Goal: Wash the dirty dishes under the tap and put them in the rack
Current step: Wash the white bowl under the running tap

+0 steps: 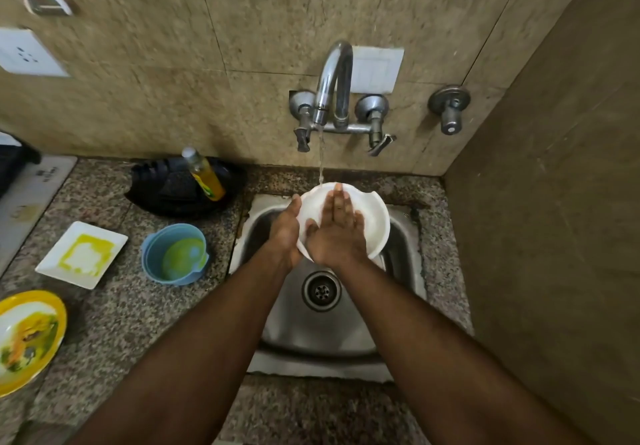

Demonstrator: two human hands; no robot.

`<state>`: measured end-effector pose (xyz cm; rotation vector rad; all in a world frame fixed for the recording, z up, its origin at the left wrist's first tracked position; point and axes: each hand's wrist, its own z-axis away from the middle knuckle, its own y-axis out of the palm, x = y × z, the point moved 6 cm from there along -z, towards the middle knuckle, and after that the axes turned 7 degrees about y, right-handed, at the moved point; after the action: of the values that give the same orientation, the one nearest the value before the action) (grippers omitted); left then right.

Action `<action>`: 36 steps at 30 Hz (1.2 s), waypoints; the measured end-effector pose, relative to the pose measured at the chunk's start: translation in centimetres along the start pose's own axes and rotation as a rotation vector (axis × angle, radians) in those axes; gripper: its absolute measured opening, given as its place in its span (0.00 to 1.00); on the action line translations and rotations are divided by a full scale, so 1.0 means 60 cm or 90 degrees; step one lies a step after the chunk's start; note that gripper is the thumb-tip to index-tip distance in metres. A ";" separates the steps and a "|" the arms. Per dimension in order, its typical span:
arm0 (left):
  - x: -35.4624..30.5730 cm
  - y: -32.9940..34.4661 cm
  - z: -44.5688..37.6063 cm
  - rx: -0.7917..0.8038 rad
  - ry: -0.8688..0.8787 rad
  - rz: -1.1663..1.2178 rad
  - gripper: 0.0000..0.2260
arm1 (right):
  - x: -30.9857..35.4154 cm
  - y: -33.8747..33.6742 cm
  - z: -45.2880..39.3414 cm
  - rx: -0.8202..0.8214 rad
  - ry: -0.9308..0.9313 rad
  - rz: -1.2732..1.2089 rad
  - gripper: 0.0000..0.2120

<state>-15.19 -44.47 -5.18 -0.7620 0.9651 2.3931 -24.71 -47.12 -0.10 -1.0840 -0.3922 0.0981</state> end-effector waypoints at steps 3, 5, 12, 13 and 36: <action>-0.008 -0.001 -0.004 -0.013 0.043 -0.063 0.30 | 0.007 -0.001 -0.010 0.018 0.001 -0.056 0.36; -0.019 -0.005 0.000 -0.047 0.092 -0.090 0.27 | 0.020 -0.001 -0.016 0.077 -0.091 -0.068 0.34; -0.087 -0.018 0.026 -0.104 0.292 -0.119 0.22 | 0.033 -0.007 0.044 0.128 -0.330 -0.263 0.23; -0.097 -0.020 0.030 -0.105 0.327 -0.141 0.22 | 0.026 -0.010 0.051 0.109 -0.342 -0.238 0.23; -0.096 -0.043 0.077 -0.232 0.366 -0.317 0.27 | -0.029 -0.023 -0.026 -0.082 -0.128 0.030 0.43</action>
<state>-10.89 -40.53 0.02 -1.6680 0.4345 1.9474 -25.94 -49.55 -0.01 -1.2152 -0.5597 0.2280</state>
